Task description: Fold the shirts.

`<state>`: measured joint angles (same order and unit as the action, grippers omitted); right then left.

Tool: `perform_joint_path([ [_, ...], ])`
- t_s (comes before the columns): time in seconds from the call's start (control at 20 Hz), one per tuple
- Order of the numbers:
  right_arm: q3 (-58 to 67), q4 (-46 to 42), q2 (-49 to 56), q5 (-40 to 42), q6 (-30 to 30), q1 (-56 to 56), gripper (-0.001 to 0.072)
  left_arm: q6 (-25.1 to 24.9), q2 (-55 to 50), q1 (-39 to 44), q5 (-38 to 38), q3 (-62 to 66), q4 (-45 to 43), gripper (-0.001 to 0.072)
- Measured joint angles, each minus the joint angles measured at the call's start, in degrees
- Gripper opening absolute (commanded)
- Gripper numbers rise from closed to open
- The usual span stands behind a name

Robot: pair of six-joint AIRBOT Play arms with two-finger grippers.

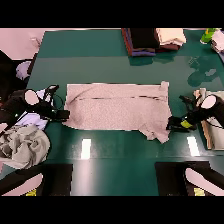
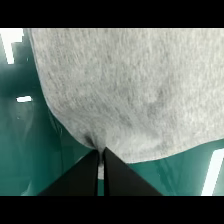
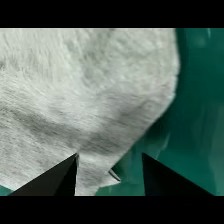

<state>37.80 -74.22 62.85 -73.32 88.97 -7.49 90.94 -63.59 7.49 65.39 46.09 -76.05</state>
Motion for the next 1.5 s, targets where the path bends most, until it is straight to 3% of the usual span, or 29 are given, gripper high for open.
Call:
perform_joint_path([
  [0.05,-0.46,0.48,0.39,0.48,0.26,0.72,0.0421,-0.04,-0.02,0.00,0.13,0.00,0.02,0.0028],
  [0.1,-0.79,0.74,0.61,0.81,0.55,1.55,0.0344,-0.09,0.00,0.00,0.26,0.02,0.02,0.0028],
  [0.25,-1.53,1.49,1.18,3.15,1.07,3.21,0.0016,-0.22,0.00,0.00,0.79,0.02,0.02,0.0028],
  [0.5,-1.95,-2.40,-3.69,4.22,1.53,3.80,0.0015,-1.05,3.17,0.00,3.04,0.02,-2.19,0.0027],
  [0.75,-1.97,-7.48,-16.74,-3.63,1.55,3.89,0.0014,-1.05,11.26,0.00,11.17,-0.61,-6.03,0.0027],
  [1.0,-0.42,-9.42,-26.56,-8.70,1.57,3.89,0.0013,-1.27,14.49,0.00,16.76,-0.85,-4.31,0.0027],
  [1.2,5.92,-9.84,-23.54,-8.24,1.57,4.02,0.0013,-1.44,14.43,0.00,13.49,0.66,-3.58,0.0027],
  [1.5,20.22,-9.60,-6.91,-3.08,1.55,4.24,0.0013,-2.54,4.50,0.00,5.03,10.03,-3.91,0.0027],
])
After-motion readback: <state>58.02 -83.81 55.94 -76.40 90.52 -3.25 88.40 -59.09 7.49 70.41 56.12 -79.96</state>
